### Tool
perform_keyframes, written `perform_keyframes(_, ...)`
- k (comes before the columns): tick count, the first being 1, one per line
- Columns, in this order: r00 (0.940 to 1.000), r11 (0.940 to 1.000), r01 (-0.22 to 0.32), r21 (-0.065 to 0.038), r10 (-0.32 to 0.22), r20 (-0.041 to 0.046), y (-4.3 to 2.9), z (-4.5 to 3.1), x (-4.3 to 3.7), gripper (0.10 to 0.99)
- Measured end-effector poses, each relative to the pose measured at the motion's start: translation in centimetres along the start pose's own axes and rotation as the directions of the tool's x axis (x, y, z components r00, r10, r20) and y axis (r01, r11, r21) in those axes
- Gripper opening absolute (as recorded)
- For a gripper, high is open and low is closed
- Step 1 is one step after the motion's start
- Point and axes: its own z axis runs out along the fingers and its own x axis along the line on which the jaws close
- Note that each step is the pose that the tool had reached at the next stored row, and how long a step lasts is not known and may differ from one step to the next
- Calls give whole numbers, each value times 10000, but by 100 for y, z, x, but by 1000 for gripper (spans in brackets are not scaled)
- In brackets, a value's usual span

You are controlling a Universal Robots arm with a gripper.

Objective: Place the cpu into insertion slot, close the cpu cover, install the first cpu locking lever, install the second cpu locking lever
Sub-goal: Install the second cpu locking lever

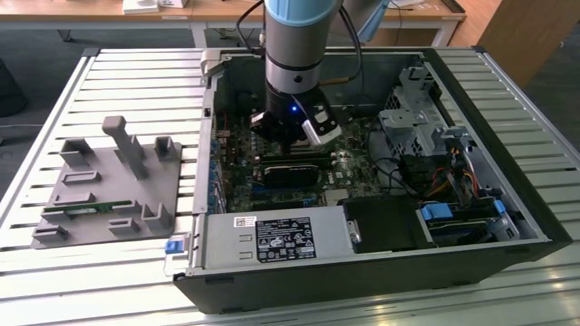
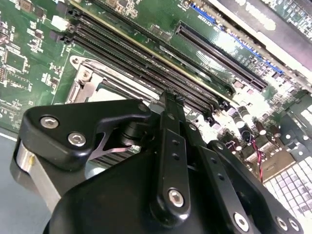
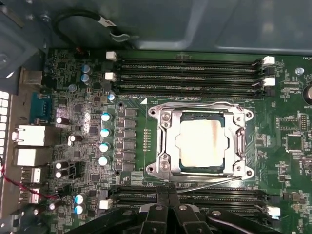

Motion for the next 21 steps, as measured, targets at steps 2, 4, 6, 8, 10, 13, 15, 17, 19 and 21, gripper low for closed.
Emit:
perform_keyframes(2,10000,10000,-4,-26,4,-1,-3,19,2,106)
perform_keyframes(4,10000,10000,-6,-51,6,0,-4,26,2,106)
perform_keyframes(6,10000,10000,-5,-58,5,0,-4,28,1,106)
perform_keyframes(8,10000,10000,-5,-58,5,0,-4,29,1,106)
perform_keyframes(10,10000,10000,-5,-65,5,0,-4,30,1,106)
perform_keyframes(13,10000,9999,-5,-121,5,2,-14,29,1,106)
perform_keyframes(15,10000,9999,-5,-135,5,1,-22,29,2,106)
perform_keyframes(17,10000,9999,-5,-164,5,1,-32,27,8,106)
perform_keyframes(19,10000,9998,-5,-188,5,2,-41,27,19,106)
perform_keyframes(21,10000,9998,-3,-205,3,1,-49,27,28,106)
